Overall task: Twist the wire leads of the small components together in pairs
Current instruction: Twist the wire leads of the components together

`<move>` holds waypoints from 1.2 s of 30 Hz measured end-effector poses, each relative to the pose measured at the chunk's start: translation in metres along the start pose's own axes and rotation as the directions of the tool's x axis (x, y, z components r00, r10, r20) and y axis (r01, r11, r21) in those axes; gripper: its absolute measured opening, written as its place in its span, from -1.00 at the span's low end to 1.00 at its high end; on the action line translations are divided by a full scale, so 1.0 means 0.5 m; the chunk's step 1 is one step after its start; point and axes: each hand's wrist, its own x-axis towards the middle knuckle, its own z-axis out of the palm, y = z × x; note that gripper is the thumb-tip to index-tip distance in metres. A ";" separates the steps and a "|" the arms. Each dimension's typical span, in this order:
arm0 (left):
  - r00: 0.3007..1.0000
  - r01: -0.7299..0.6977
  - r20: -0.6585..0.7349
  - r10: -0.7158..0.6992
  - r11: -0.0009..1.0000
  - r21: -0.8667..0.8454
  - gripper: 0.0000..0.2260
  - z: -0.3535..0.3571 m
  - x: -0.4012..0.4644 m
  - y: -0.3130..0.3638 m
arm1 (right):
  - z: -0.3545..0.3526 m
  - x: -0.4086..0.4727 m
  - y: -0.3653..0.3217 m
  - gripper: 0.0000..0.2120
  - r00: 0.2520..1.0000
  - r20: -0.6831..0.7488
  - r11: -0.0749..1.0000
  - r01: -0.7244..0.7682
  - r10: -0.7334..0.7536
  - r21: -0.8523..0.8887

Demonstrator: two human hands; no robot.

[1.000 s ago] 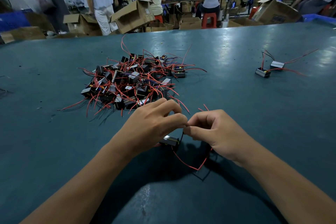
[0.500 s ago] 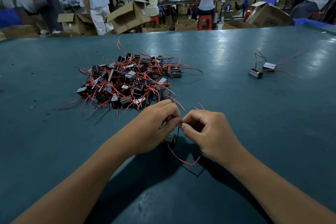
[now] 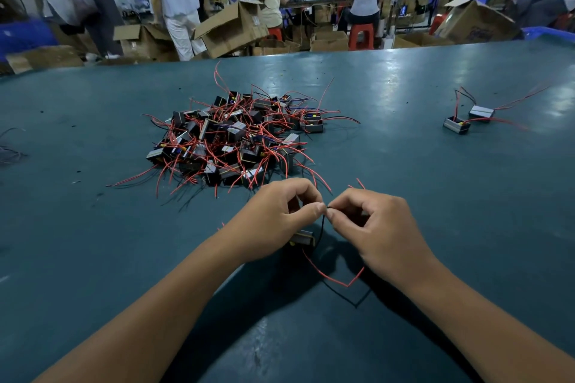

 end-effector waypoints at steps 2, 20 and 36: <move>1.000 -0.002 -0.012 0.002 1.000 -0.015 -0.90 0.002 0.001 -0.002 | 0.000 0.000 0.000 -0.87 1.000 -0.002 1.000 -0.012 0.012 0.014; 1.000 0.018 0.001 -0.018 0.999 -0.031 -0.88 -0.012 0.002 0.001 | -0.007 0.006 0.004 -0.83 0.997 -0.077 1.000 -0.020 0.021 0.011; 0.937 0.029 0.332 -0.107 0.972 0.234 -0.85 -0.080 -0.008 -0.032 | -0.135 0.022 0.023 -0.70 0.830 0.537 0.888 0.127 0.149 -0.443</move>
